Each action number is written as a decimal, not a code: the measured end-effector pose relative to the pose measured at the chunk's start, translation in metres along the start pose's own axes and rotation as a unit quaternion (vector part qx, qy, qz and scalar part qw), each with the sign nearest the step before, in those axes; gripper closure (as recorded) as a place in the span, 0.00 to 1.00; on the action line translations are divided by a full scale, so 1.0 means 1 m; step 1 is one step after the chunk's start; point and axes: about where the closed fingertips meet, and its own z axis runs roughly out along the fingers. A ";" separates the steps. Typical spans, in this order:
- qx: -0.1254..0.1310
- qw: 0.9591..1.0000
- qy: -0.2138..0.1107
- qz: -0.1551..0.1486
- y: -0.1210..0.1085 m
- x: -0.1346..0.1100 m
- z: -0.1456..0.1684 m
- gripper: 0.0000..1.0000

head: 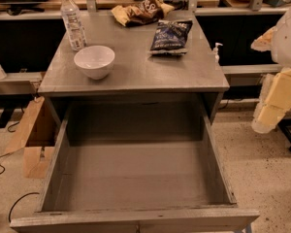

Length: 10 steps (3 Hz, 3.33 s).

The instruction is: Place blue chip bag into top drawer

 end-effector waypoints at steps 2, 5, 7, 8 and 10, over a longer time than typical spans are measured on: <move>0.006 1.000 -0.024 -0.003 -0.012 -0.001 0.007 0.00; 0.087 0.970 -0.225 -0.007 -0.199 -0.049 0.070 0.00; 0.104 0.955 -0.272 0.054 -0.251 -0.068 0.092 0.00; 0.104 0.949 -0.293 0.055 -0.267 -0.081 0.107 0.00; 0.090 0.919 -0.379 0.064 -0.324 -0.155 0.182 0.00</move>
Offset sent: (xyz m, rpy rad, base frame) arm 0.0399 -0.0064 -0.0157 0.1225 -0.0542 0.0469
